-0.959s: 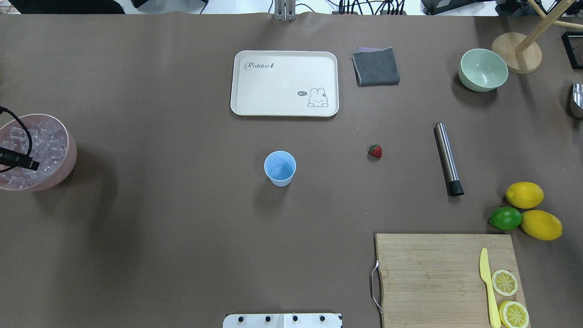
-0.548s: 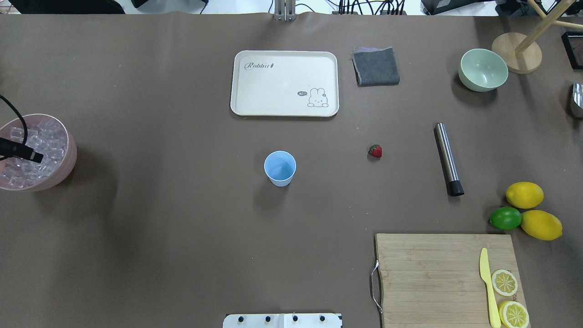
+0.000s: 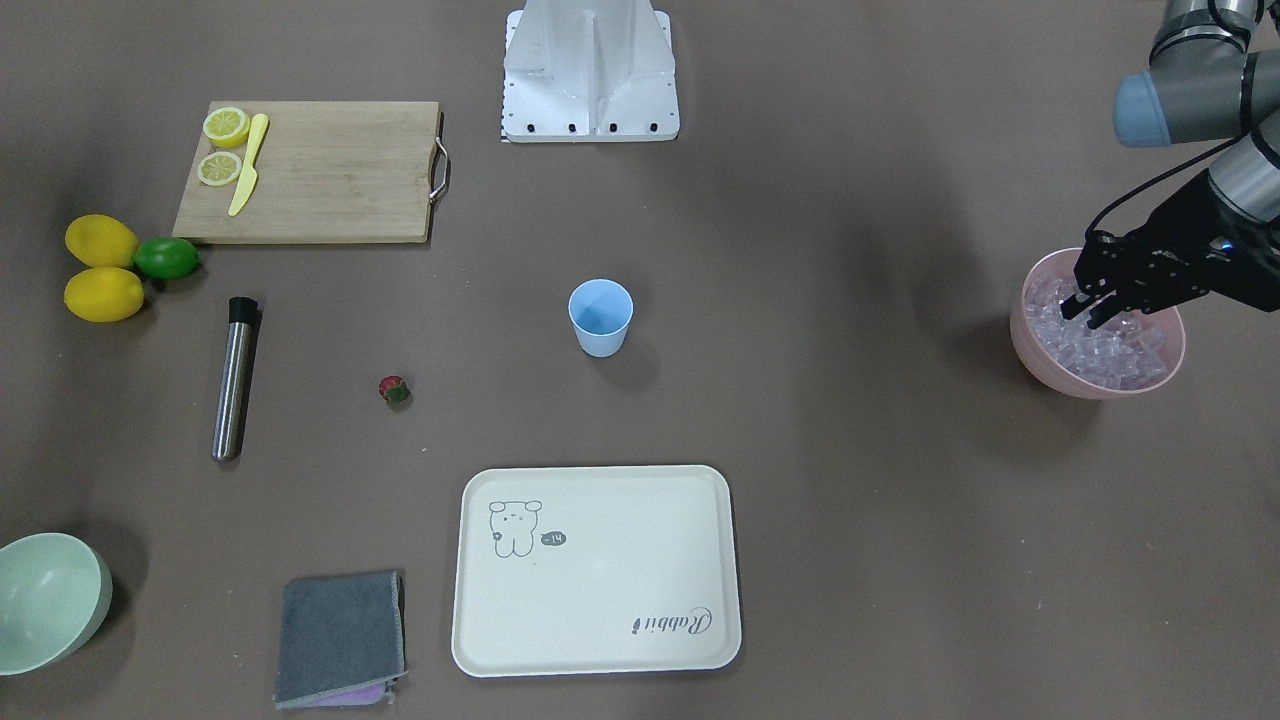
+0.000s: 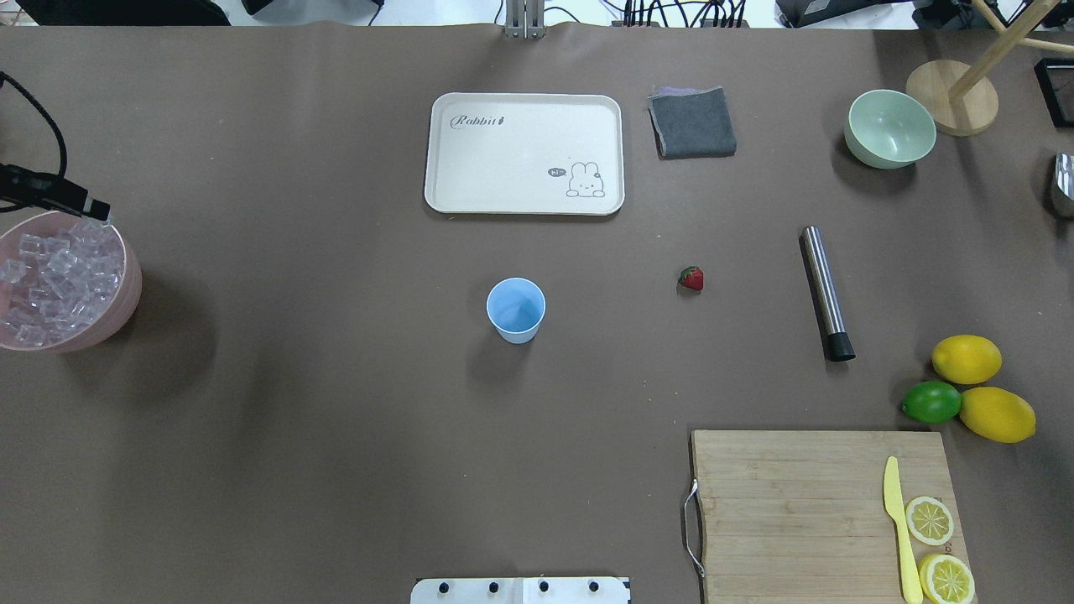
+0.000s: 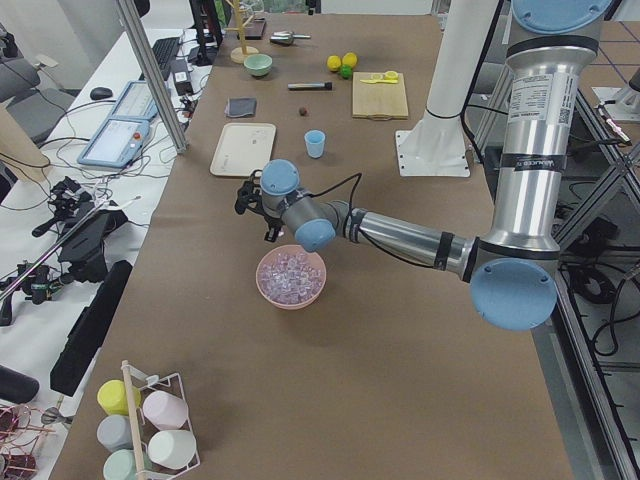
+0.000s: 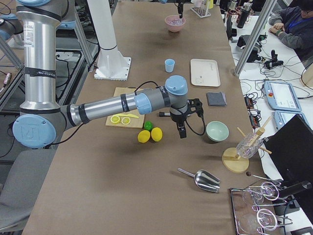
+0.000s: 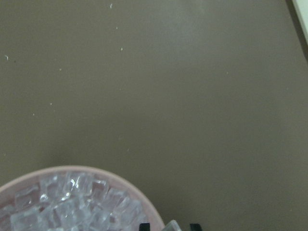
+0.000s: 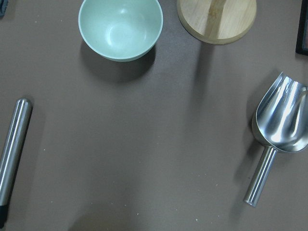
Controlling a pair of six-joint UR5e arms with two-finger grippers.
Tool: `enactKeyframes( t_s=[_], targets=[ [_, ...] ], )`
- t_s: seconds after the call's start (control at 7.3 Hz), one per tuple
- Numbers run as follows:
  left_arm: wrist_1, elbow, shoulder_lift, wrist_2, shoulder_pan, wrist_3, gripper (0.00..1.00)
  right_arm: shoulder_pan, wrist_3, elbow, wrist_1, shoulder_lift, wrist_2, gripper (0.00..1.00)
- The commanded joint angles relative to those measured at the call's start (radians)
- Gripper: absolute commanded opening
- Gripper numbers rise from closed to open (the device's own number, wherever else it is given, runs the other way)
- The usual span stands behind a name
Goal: Mash ice and strawberries in cup
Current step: 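Carry the ice cube with the left gripper over the light-blue cup and release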
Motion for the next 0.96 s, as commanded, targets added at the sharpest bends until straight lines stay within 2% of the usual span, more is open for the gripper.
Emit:
enactKeyframes(
  t_s=[0.0,0.14,0.27,0.68,0.82],
  targets=[
    [0.004,-0.003,-0.097,0.010,0.065,-0.177,0.00,0.000,0.000,0.001,0.001,0.000,0.001,1.00],
    [0.004,-0.005,-0.164,0.079,0.129,-0.292,0.00,0.000,0.000,0.001,-0.001,0.000,0.001,1.00],
    [0.004,-0.003,-0.222,0.193,0.241,-0.419,0.00,0.000,0.000,0.001,0.001,0.000,0.004,1.00],
    [0.011,0.015,-0.385,0.451,0.481,-0.635,0.00,0.000,-0.010,0.002,0.001,0.000,0.007,1.00],
    [0.011,0.023,-0.419,0.473,0.512,-0.693,0.00,0.000,-0.010,0.001,-0.001,0.000,0.013,1.00]
  ],
)
